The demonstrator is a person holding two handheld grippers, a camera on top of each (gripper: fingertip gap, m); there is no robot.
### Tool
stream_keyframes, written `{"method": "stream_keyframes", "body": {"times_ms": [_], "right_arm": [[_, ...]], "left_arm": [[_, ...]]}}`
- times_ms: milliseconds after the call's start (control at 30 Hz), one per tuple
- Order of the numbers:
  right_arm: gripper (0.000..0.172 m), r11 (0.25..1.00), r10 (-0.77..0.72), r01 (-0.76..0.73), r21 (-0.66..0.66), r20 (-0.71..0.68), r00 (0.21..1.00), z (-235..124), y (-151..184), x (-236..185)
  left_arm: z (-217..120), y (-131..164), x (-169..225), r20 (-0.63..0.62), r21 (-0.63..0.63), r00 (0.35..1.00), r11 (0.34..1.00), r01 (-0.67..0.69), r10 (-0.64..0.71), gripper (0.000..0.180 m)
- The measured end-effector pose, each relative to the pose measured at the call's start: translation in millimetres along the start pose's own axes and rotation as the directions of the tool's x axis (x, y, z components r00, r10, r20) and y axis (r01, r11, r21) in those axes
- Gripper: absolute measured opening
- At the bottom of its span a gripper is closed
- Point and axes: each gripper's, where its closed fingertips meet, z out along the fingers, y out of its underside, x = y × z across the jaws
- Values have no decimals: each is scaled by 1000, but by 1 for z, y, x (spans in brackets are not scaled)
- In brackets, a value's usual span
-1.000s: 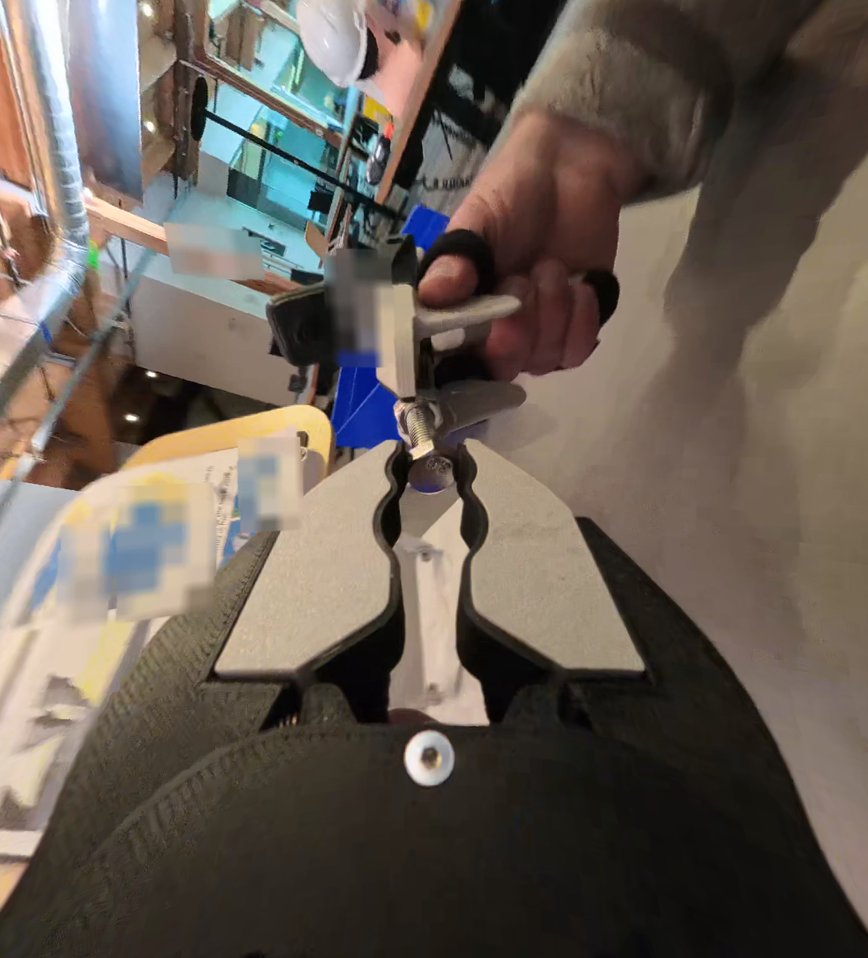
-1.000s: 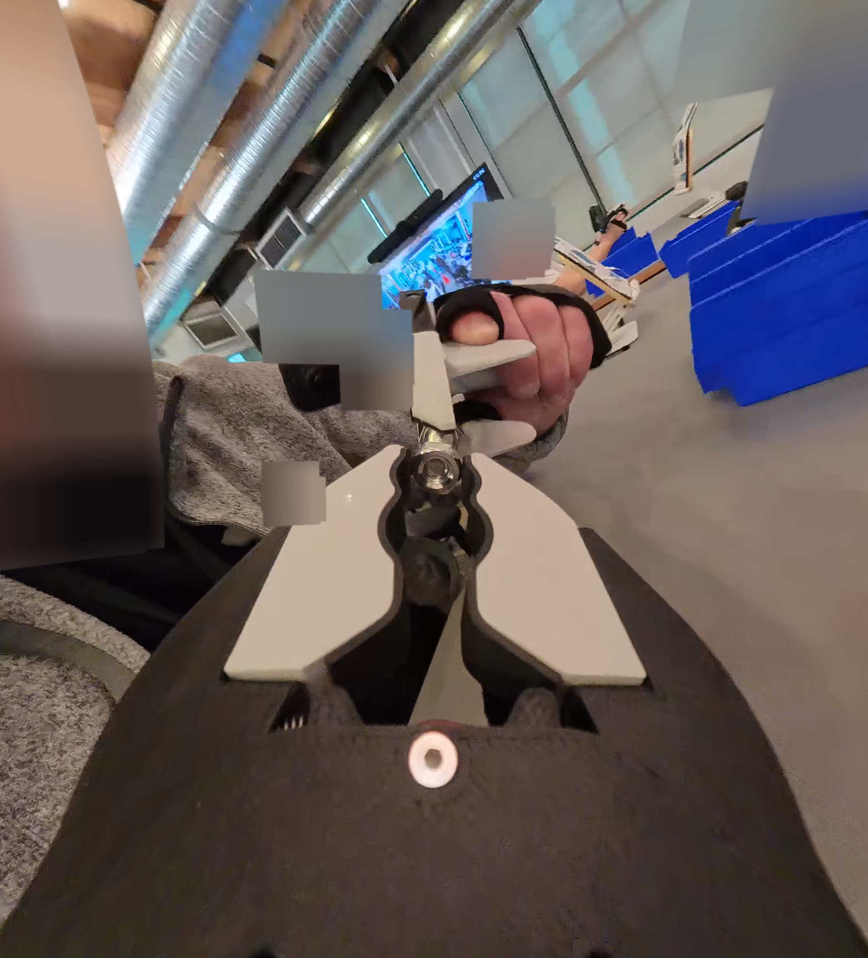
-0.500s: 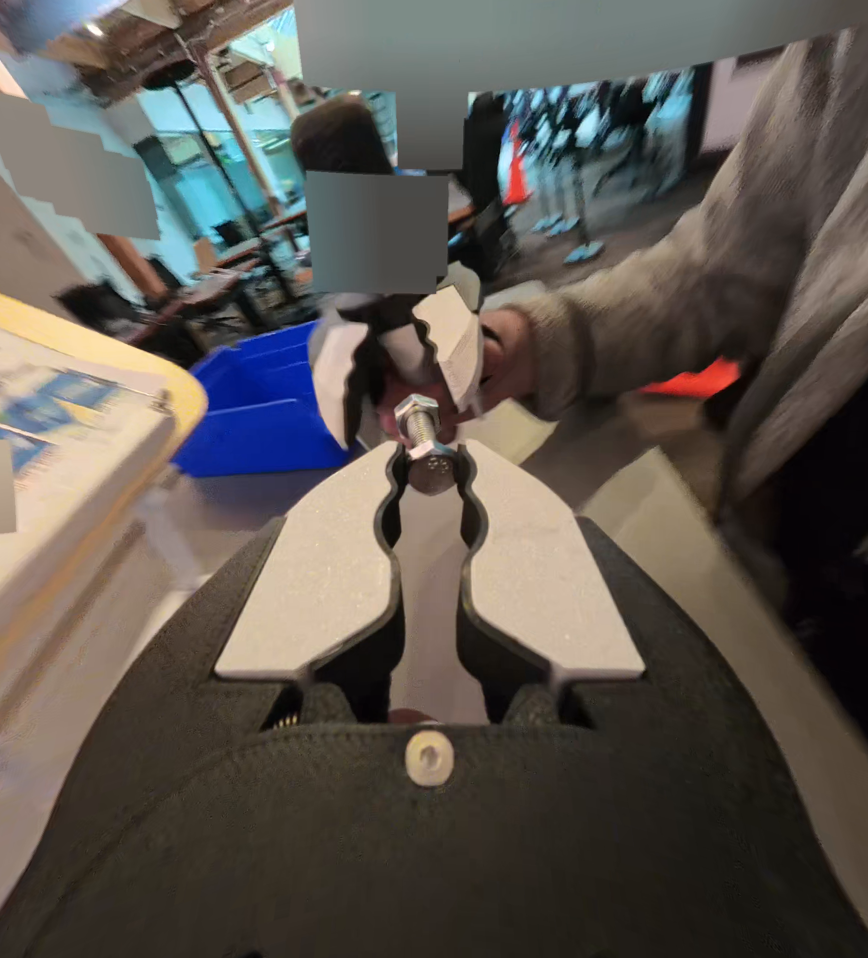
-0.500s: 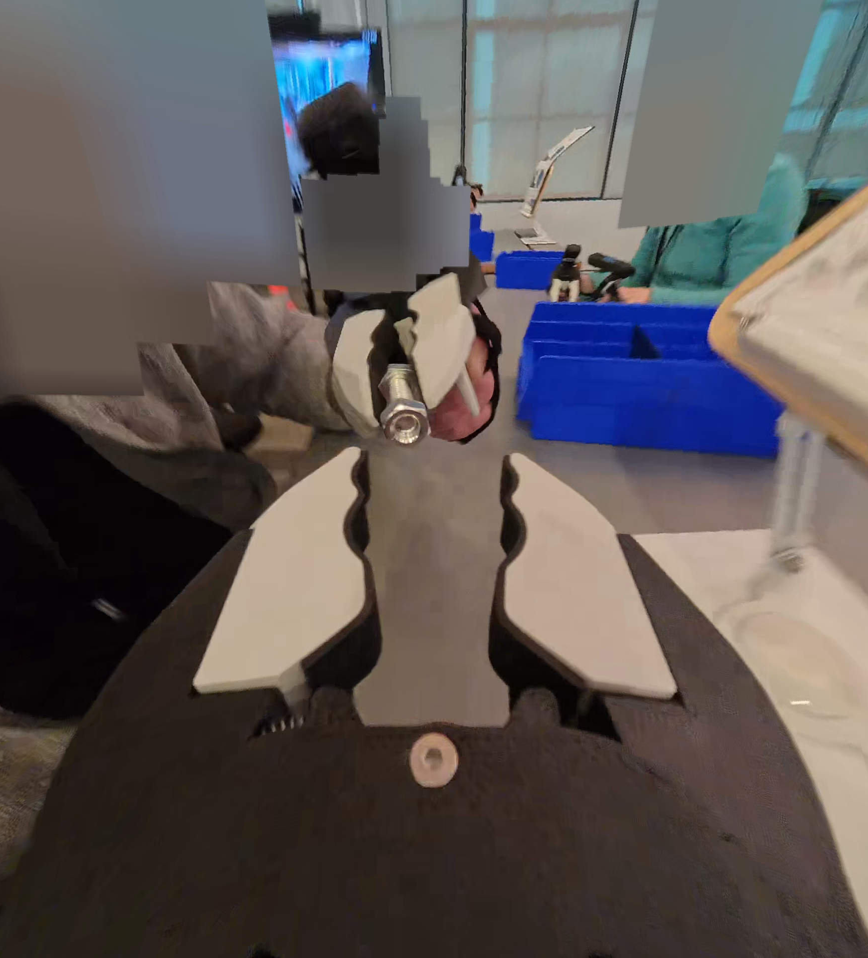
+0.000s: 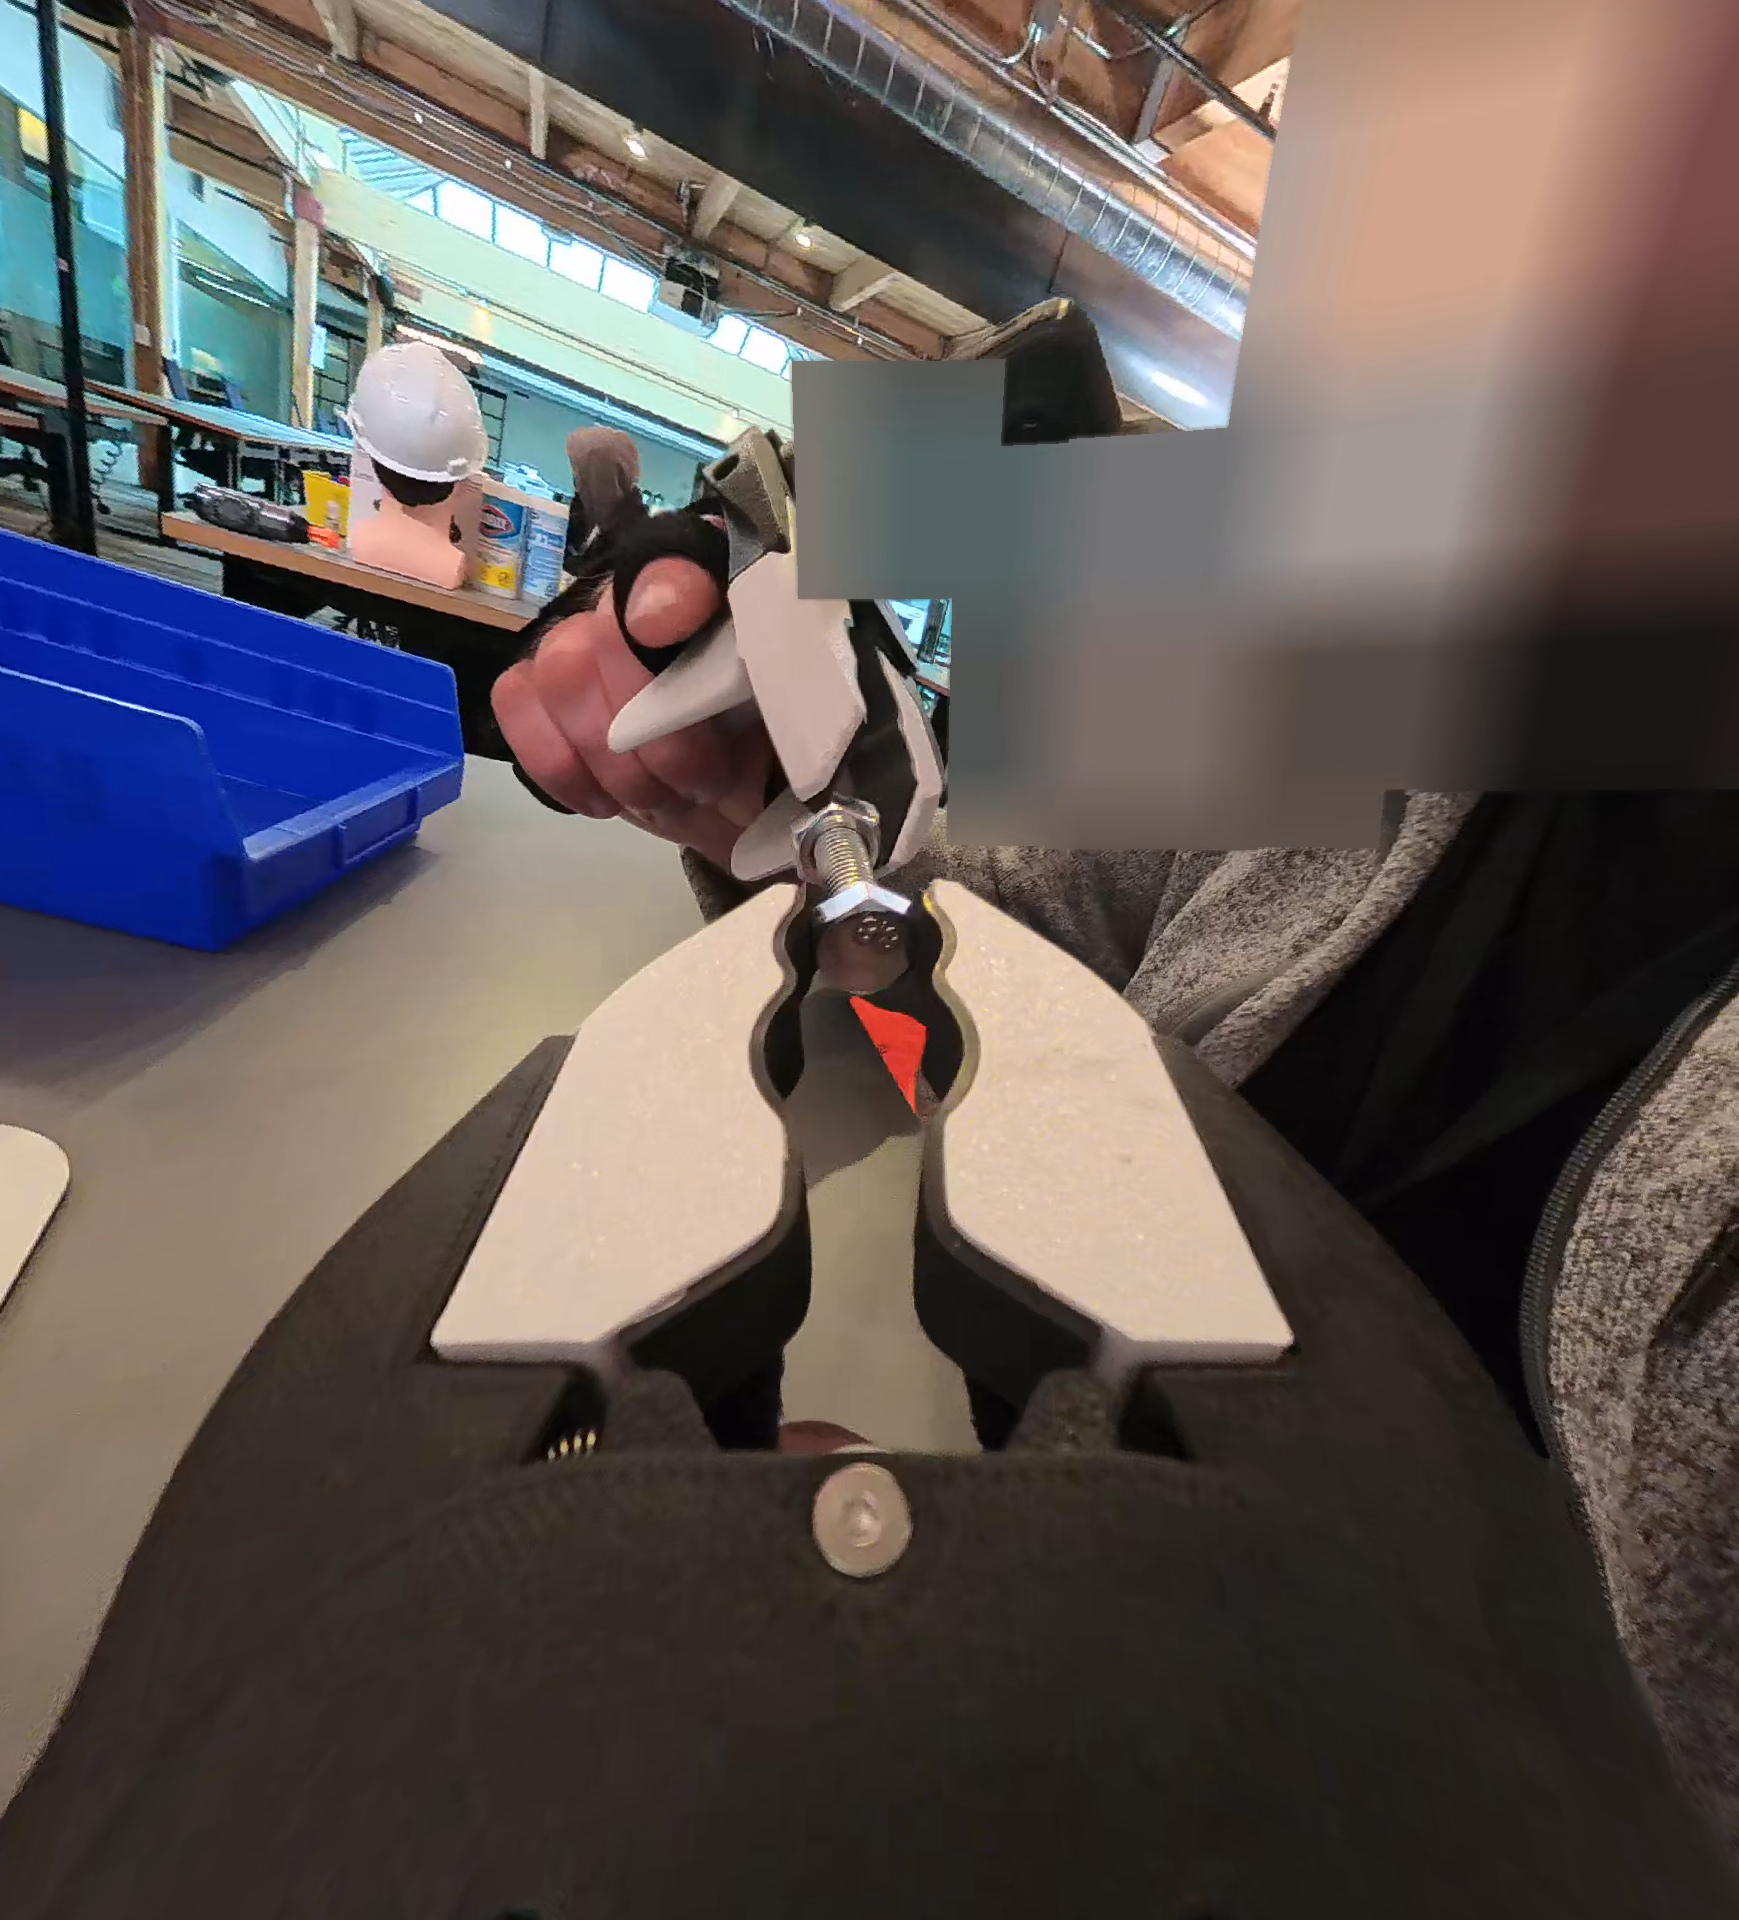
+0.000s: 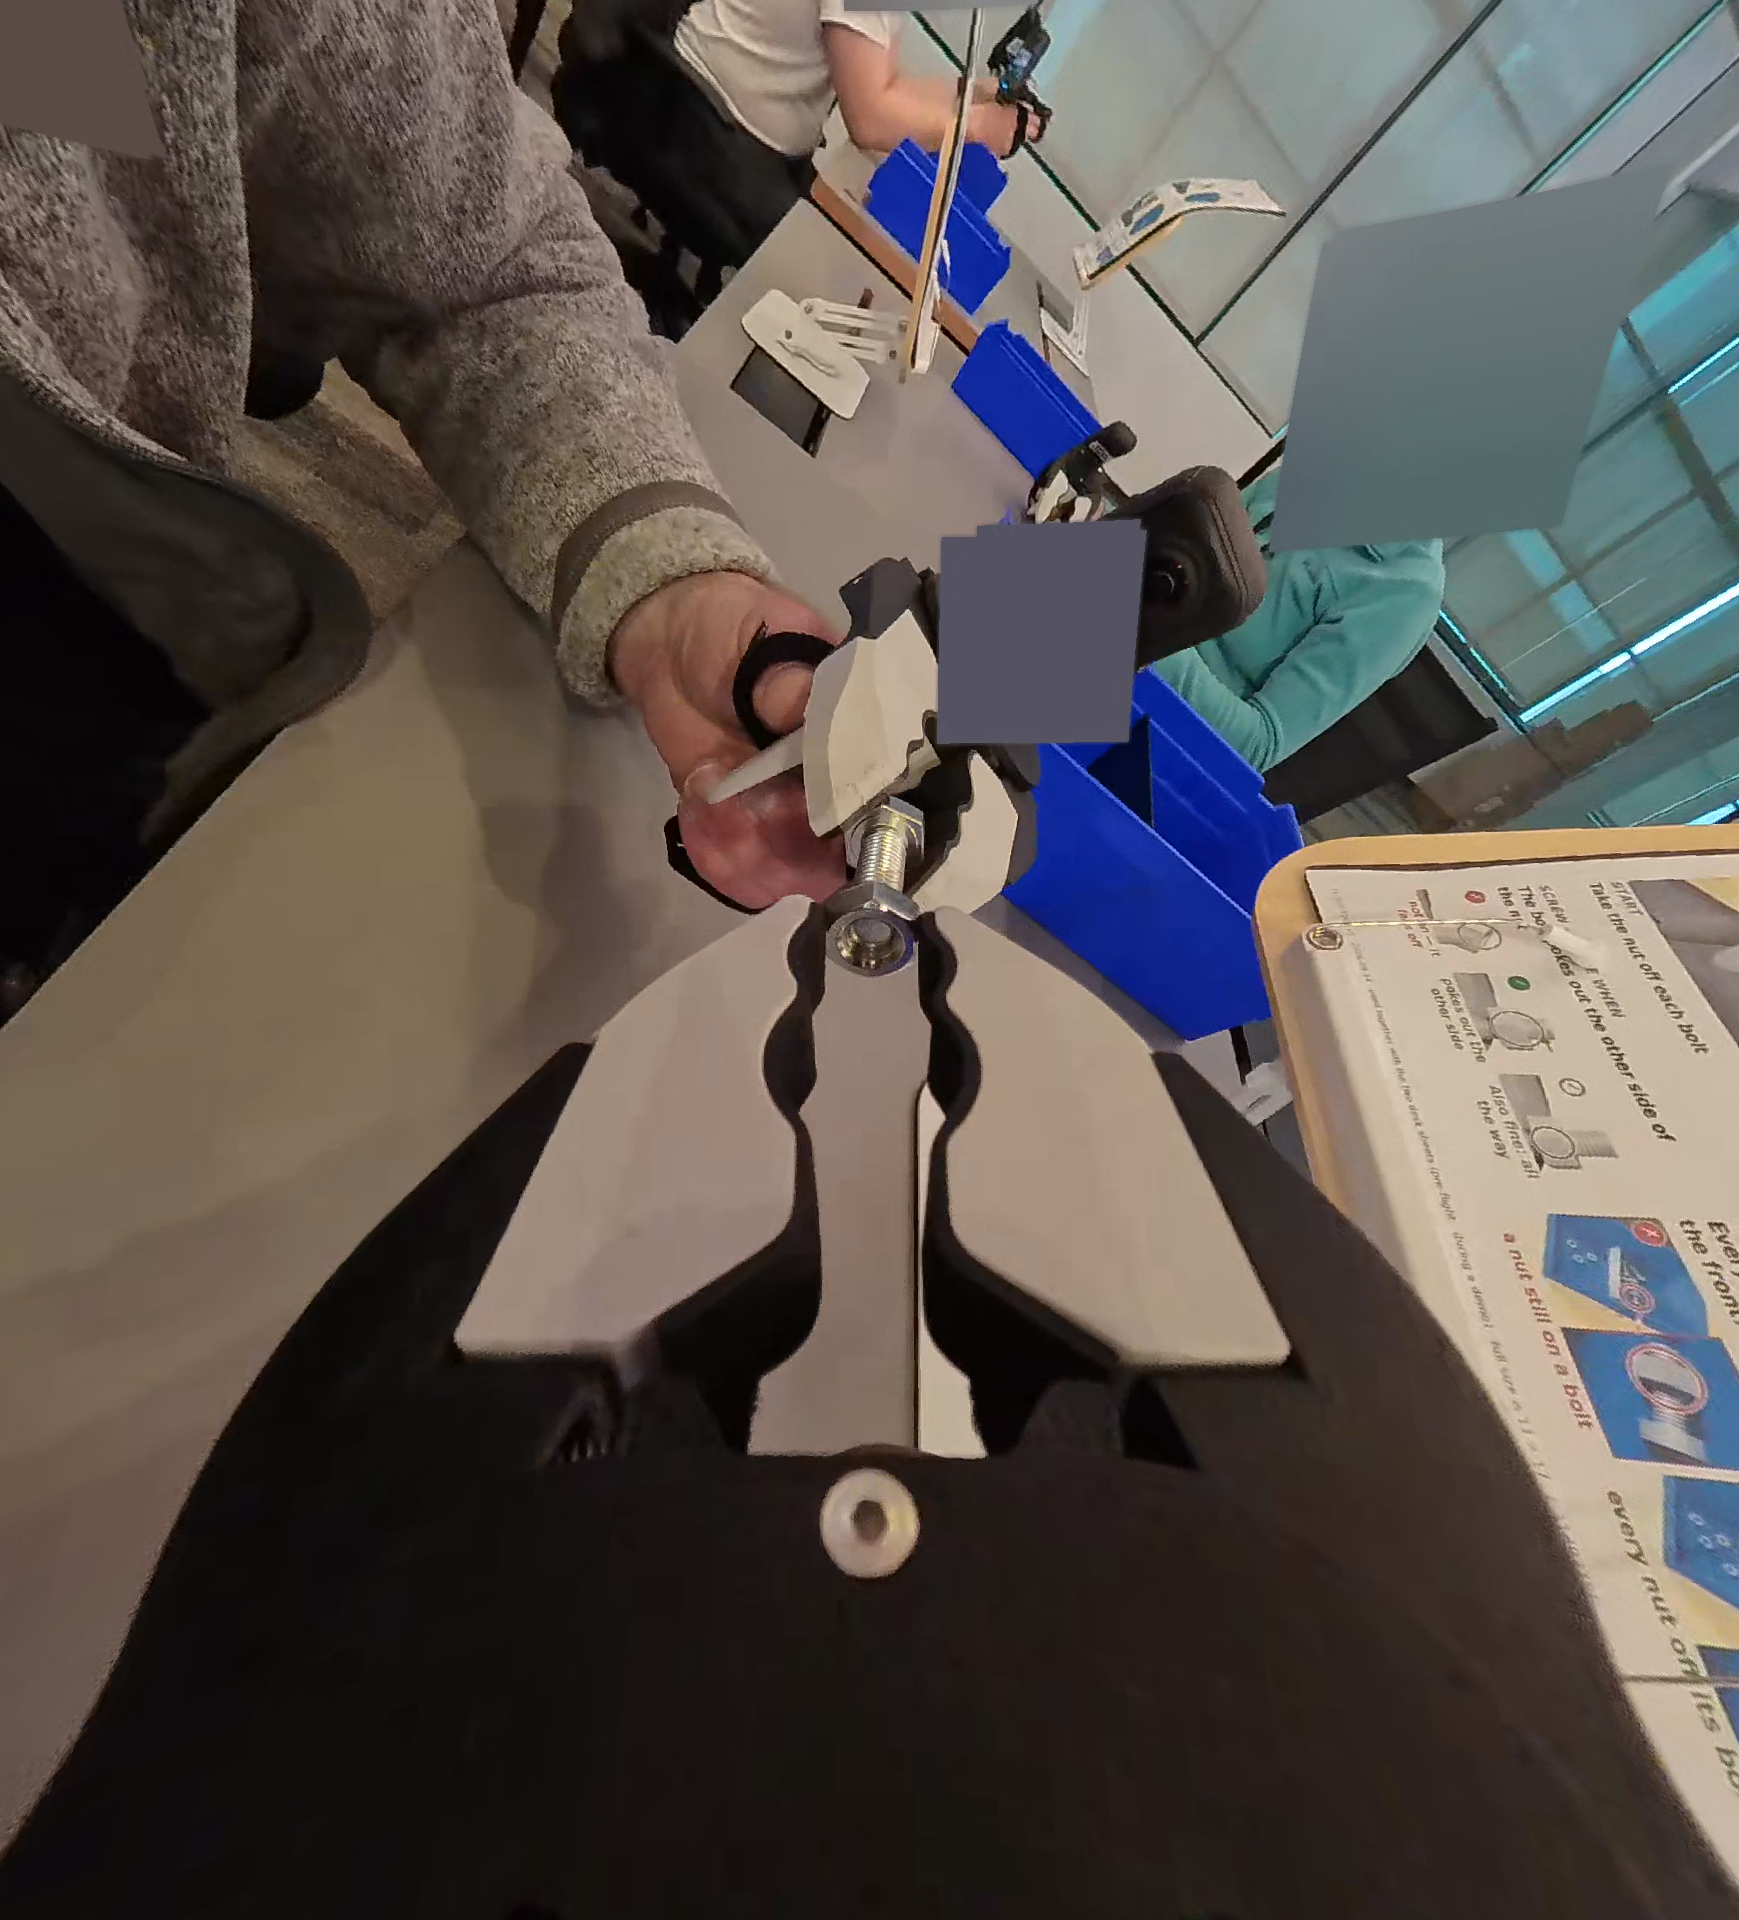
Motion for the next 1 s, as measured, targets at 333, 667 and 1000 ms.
{"method": "stream_keyframes", "body": {"times_ms": [333,667,1000], "right_arm": [[16,697,641,-688,203,255,724,-2,-1,5],[19,242,812,-939,245,479,334,2,9,13],[39,935,348,-344,80,-35,937,-3,19,12]], "left_arm": [[-1,2,-4,134,-361,767,751,-552,628,18],[-8,-3,-17,-101,-729,162,38,-684,982,18],[-3,6,-11,148,-272,920,909,-315,363,18]]}}
